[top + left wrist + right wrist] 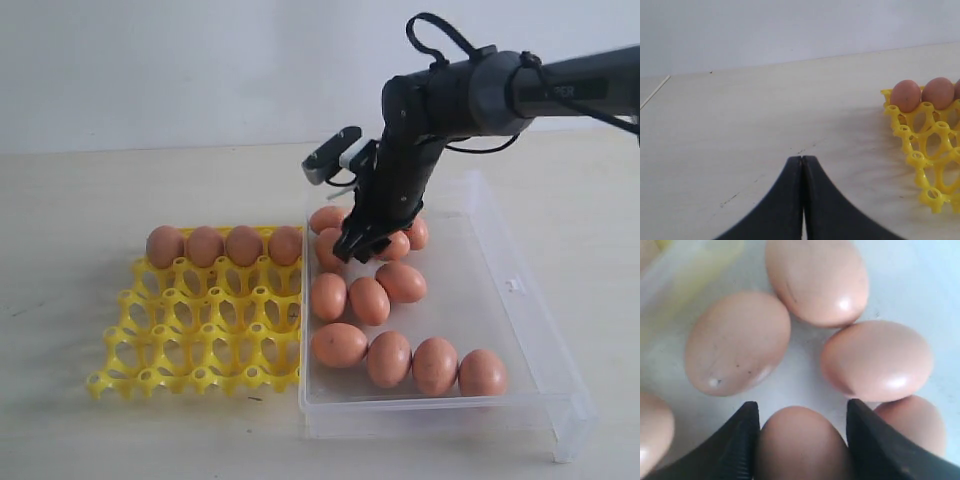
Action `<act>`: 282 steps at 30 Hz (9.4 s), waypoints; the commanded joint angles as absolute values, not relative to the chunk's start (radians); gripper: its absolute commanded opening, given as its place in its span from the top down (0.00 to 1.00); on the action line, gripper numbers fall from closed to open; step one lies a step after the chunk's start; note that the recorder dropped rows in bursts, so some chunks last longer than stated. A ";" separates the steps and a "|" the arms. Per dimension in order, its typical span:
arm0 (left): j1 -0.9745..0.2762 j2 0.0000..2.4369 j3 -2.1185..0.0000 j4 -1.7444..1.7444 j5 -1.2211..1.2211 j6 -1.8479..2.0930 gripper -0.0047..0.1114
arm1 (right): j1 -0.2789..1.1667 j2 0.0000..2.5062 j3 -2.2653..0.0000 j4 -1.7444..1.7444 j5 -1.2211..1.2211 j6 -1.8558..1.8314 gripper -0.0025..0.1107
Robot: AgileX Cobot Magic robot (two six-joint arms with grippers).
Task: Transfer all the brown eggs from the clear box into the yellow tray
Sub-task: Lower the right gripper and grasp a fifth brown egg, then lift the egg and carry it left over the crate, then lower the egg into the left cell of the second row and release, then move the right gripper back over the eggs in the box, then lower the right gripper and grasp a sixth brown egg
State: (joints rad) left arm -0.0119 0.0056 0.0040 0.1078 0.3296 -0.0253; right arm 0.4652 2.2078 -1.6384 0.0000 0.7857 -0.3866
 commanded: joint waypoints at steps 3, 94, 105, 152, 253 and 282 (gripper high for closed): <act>-0.011 0.000 0.000 0.105 0.319 -0.030 0.96 | 0.525 2.022 -1.610 0.025 0.654 -0.283 0.98; -0.011 0.000 0.000 0.105 0.319 -0.030 0.96 | 0.883 2.341 -1.483 0.027 -0.414 0.053 0.45; -0.011 0.000 0.000 0.105 0.319 -0.030 0.96 | 0.883 2.301 -1.483 0.027 -0.387 0.053 0.46; -0.011 0.000 0.000 0.105 0.319 -0.030 0.96 | 0.425 2.084 -1.484 0.023 0.838 -0.124 0.50; -0.011 0.000 0.000 0.105 0.319 -0.030 0.96 | 0.466 1.886 -1.227 0.140 0.719 -0.154 0.47; -0.011 0.000 0.000 0.105 0.319 -0.030 0.96 | 0.464 2.032 -1.227 0.114 0.621 -0.084 0.49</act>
